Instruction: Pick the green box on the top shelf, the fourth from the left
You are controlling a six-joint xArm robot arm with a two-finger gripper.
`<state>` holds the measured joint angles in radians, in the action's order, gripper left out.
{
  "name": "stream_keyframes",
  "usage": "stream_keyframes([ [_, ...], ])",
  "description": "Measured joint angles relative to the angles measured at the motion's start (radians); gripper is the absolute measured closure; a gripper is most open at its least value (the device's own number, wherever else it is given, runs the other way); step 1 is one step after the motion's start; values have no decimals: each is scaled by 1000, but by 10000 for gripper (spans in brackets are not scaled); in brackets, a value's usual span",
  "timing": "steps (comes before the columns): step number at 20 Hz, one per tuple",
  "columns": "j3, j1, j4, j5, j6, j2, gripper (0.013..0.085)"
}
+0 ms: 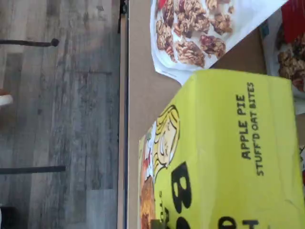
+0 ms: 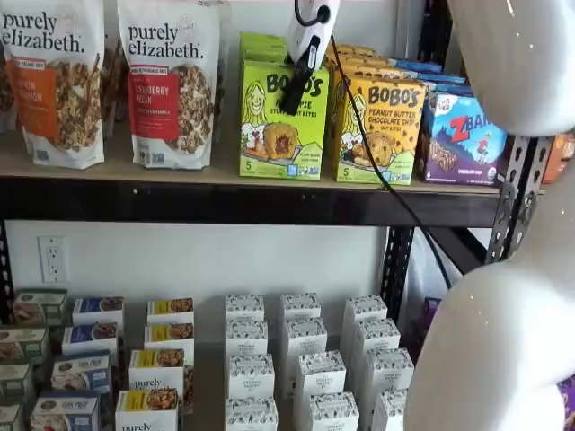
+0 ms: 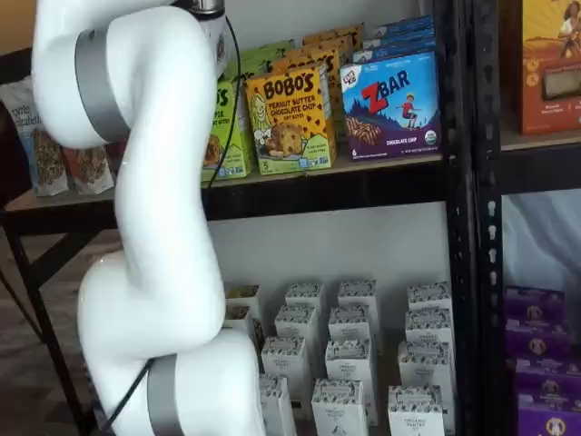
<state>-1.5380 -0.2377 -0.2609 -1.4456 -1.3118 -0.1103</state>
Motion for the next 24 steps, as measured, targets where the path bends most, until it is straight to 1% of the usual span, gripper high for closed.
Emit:
stream_keyframes([
  [6, -6, -1, 5, -9, 1, 5, 490],
  [17, 3, 0, 4, 2, -1, 0, 490],
  [18, 5, 1, 2, 6, -1, -1, 530],
  [19, 7, 1, 1, 8, -2, -2, 530],
  [21, 7, 1, 1, 9, -2, -3, 610],
  [23, 8, 1, 1, 9, -1, -3, 610],
  [24, 8, 1, 1, 9, -1, -4, 650],
])
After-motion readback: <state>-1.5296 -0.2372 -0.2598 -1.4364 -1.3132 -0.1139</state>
